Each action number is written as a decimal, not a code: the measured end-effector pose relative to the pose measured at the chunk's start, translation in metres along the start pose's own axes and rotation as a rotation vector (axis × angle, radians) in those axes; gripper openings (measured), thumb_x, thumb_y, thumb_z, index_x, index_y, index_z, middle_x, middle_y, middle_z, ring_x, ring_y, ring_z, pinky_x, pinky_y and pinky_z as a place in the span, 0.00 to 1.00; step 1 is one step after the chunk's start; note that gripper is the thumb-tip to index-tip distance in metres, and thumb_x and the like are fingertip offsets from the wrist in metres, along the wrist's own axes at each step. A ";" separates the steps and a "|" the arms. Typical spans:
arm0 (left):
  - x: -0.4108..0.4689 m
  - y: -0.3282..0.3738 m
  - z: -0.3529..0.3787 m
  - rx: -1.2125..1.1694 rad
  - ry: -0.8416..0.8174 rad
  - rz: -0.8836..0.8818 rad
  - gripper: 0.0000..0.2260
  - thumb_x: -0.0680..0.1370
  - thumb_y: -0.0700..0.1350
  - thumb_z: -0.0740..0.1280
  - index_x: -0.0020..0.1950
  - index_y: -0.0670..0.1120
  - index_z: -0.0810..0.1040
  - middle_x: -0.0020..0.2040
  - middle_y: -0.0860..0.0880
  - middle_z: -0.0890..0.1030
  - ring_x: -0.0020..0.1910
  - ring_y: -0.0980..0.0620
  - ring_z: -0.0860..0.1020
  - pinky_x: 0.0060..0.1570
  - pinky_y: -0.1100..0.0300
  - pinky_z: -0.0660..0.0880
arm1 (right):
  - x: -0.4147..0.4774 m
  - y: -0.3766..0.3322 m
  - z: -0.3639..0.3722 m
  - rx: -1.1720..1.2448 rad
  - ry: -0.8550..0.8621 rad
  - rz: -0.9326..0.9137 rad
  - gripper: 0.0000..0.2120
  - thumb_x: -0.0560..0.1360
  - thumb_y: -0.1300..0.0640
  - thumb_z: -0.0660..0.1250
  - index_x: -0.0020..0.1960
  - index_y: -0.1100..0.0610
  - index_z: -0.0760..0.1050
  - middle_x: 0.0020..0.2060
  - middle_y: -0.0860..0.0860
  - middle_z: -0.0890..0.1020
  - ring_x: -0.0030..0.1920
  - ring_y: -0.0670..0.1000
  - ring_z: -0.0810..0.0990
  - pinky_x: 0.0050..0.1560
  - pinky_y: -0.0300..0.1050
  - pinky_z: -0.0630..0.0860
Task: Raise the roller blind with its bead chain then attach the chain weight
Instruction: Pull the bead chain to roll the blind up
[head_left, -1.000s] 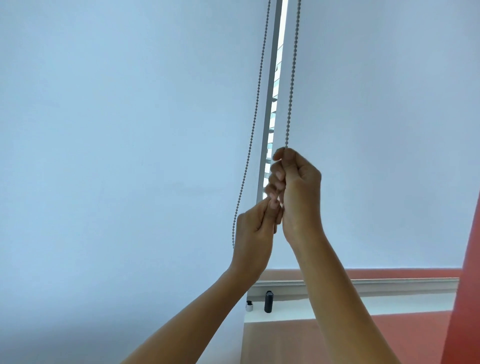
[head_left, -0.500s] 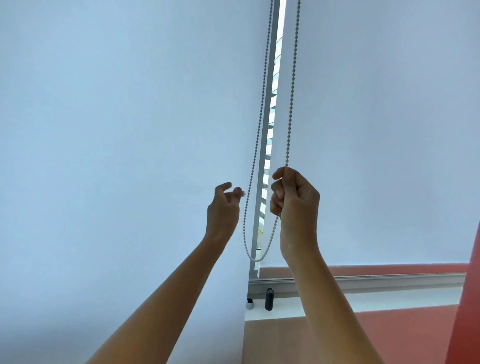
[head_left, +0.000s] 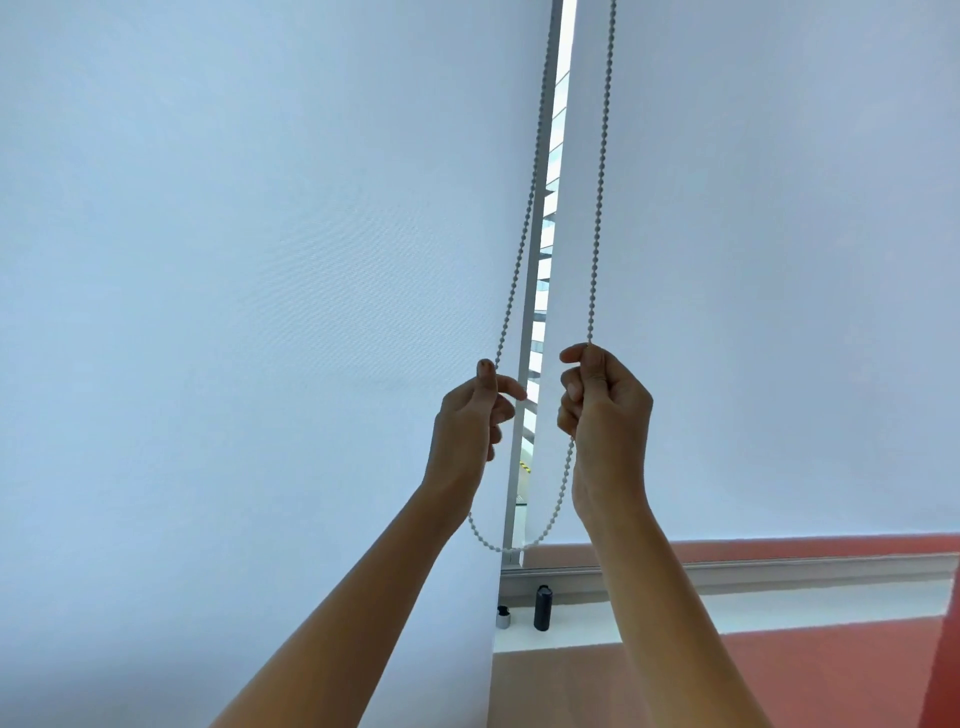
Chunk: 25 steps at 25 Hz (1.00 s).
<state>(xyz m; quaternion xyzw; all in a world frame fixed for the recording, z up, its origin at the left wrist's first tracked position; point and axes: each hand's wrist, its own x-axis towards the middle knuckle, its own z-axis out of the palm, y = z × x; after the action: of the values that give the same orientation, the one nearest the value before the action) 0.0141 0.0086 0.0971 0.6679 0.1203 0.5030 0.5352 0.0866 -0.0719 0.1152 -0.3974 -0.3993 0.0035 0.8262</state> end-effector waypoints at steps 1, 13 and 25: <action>-0.001 -0.001 0.002 0.050 0.046 0.046 0.20 0.82 0.54 0.53 0.37 0.49 0.77 0.27 0.56 0.72 0.25 0.59 0.68 0.28 0.67 0.63 | 0.001 0.002 -0.001 -0.004 0.006 -0.003 0.14 0.83 0.60 0.57 0.42 0.57 0.78 0.27 0.49 0.66 0.24 0.43 0.61 0.25 0.35 0.59; -0.004 -0.017 0.015 0.080 0.105 0.245 0.20 0.82 0.43 0.55 0.30 0.51 0.68 0.22 0.56 0.65 0.25 0.54 0.60 0.29 0.59 0.58 | -0.013 0.027 -0.002 -0.461 0.304 -0.363 0.16 0.77 0.69 0.61 0.63 0.58 0.71 0.59 0.50 0.79 0.55 0.48 0.78 0.58 0.38 0.73; -0.003 -0.021 0.020 -0.113 -0.002 0.183 0.15 0.80 0.35 0.56 0.35 0.42 0.73 0.21 0.56 0.71 0.20 0.61 0.67 0.21 0.68 0.62 | 0.006 0.027 0.031 -0.196 -0.299 -0.110 0.18 0.84 0.55 0.54 0.43 0.55 0.79 0.30 0.49 0.83 0.32 0.50 0.82 0.38 0.43 0.78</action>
<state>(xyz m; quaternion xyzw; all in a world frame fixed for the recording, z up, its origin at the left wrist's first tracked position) 0.0367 0.0032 0.0795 0.6454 0.0298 0.5548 0.5241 0.0786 -0.0311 0.1130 -0.4487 -0.5373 -0.0217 0.7138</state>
